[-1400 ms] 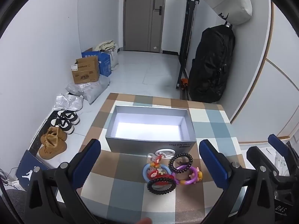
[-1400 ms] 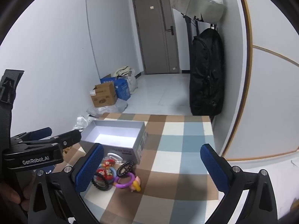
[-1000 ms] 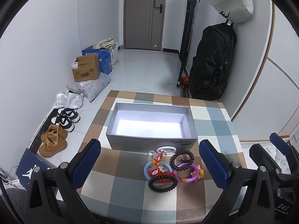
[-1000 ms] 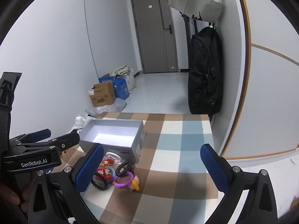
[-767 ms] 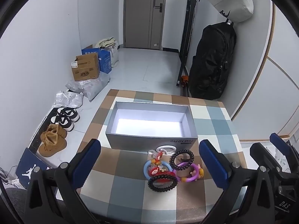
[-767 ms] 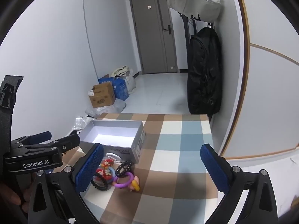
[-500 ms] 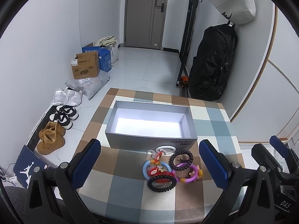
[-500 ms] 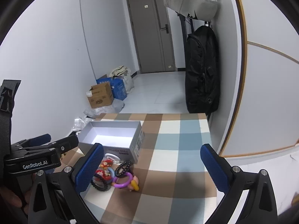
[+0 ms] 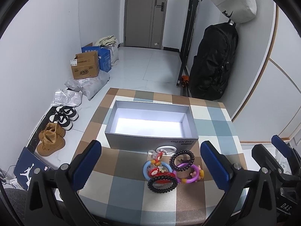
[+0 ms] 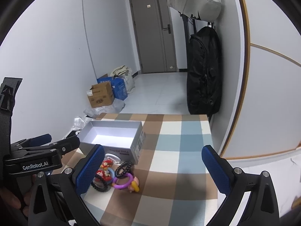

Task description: Organize jewelry

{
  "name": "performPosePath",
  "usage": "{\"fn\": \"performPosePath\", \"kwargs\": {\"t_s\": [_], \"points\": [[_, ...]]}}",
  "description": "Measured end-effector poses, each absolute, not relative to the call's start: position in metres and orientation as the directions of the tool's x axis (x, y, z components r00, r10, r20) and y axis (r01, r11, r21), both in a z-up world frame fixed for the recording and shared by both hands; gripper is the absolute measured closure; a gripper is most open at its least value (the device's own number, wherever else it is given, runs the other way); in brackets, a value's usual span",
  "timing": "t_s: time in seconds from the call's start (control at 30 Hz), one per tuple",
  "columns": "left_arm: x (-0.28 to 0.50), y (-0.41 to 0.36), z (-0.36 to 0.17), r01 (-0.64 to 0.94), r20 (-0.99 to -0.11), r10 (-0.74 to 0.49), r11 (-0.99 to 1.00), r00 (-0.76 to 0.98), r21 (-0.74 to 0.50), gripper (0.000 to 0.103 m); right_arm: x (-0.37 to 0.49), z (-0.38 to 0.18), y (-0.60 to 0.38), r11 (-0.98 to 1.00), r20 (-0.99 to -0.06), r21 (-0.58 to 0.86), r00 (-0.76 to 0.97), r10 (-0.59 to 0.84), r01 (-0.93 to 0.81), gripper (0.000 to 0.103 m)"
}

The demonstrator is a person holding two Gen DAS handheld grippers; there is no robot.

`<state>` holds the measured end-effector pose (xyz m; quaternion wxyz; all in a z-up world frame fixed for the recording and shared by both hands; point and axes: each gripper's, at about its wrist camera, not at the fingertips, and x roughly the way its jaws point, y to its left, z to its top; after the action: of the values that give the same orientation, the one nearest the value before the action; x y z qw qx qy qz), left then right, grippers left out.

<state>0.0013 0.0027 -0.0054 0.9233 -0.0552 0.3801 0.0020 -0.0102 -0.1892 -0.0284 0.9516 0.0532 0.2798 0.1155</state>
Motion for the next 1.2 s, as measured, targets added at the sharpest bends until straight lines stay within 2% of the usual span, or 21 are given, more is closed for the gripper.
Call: {"fn": "performPosePath", "kwargs": {"t_s": [1.2], "points": [[0.002, 0.0001, -0.0088, -0.038, -0.711, -0.047, 0.994, 0.702, -0.103, 0.001, -0.0093, -0.03, -0.1882, 0.972, -0.527, 0.154, 0.817, 0.235, -0.18, 0.0]]}}
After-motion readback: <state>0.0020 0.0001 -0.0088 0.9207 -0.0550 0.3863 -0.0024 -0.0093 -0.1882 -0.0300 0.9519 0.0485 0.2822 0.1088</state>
